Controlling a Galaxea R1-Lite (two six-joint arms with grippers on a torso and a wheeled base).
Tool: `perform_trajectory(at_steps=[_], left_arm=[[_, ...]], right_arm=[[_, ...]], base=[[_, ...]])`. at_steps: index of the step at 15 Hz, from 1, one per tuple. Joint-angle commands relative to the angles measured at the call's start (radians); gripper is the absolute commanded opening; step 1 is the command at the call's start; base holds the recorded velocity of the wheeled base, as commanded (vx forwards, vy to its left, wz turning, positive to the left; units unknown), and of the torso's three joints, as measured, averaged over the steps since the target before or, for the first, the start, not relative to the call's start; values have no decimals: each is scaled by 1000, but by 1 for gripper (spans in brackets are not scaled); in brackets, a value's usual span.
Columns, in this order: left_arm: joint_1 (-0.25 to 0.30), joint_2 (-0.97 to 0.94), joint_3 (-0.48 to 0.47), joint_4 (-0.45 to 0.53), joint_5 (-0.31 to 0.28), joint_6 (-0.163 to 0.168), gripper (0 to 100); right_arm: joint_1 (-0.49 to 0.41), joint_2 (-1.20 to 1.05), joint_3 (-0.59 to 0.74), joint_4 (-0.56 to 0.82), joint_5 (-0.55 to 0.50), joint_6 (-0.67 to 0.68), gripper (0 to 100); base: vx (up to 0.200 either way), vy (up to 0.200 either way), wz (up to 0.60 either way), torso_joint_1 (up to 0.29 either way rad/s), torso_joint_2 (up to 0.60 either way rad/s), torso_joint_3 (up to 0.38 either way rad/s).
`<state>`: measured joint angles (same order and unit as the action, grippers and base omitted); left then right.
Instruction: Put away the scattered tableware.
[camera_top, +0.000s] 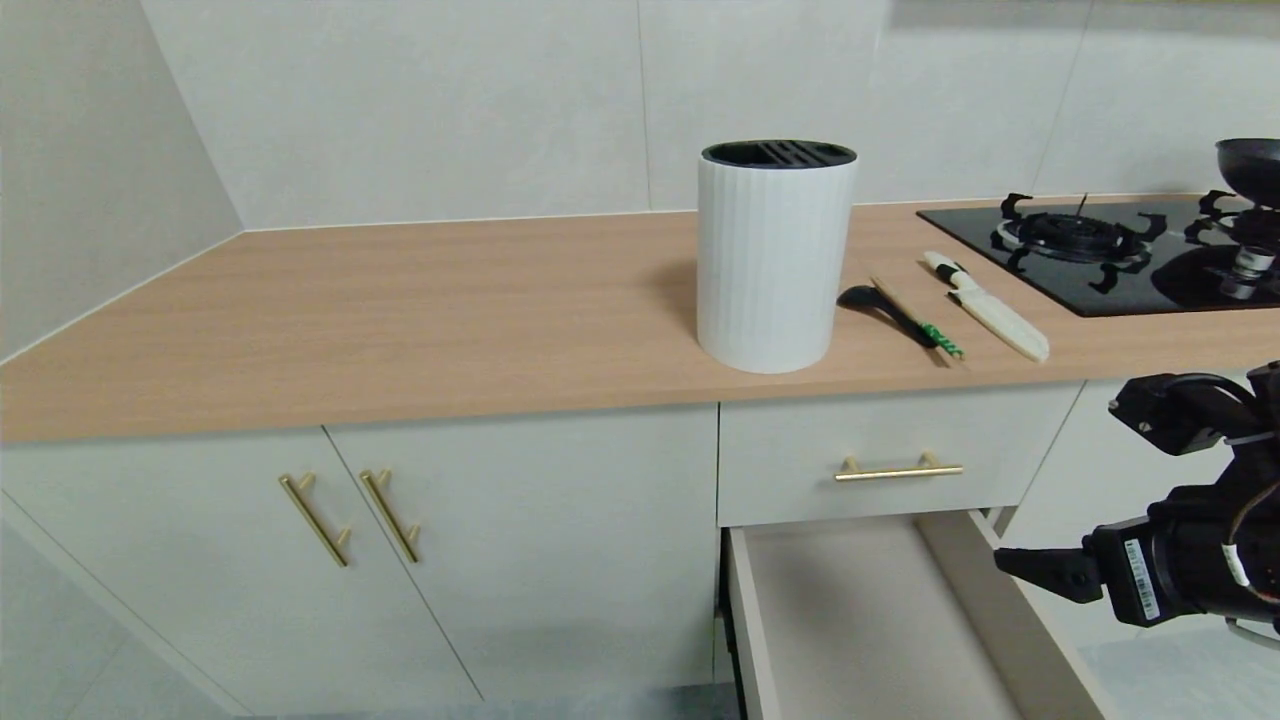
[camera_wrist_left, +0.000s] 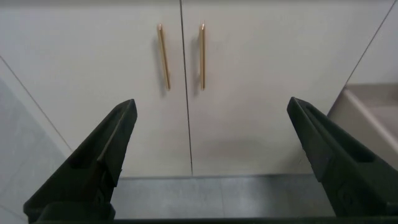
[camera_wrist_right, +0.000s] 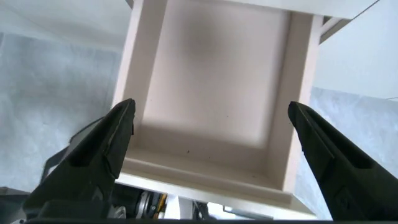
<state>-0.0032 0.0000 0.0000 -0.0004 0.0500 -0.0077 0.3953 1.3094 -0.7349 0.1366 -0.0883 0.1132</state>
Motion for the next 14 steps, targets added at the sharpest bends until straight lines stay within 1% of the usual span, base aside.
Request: perform_trajectory(at_steps=[1,5,7,9,11,12,13,14], left_arm=[[0,0,0,-1,1,0,100],[0,0,0,-1,1,0,100],[0,0,0,-1,1,0,100],[0,0,0,-1,1,0,100],[0,0,0,-1,1,0,100],[0,0,0,-1,1,-2,100],[0,0,0,-1,1,-2,100],[0,0,0,-1,1,0,100]], right_arm=[[-1,5,0,0,1,0,100],[-3,21,-1,-15,2,0,100],[-35,56,2,-106,5,0,100],[-67,103,-21,-206,4,-35,100],[-98,180,-106,-213,-1,-63,100],[-115,255,-198,-213,-2,-63,100],[-122,306,-253,-213,-2,-61,100],[-124,341,-284,-213,-4,-60,100]], base=[[0,0,0,203,-481,-286],[0,0,0,210,-485,-284],[0,0,0,178,-420,-234],[0,0,0,71,-134,-75],[0,0,0,18,-28,-9],[0,0,0,0,0,0],[0,0,0,0,0,0],[0,0,0,0,0,0]])
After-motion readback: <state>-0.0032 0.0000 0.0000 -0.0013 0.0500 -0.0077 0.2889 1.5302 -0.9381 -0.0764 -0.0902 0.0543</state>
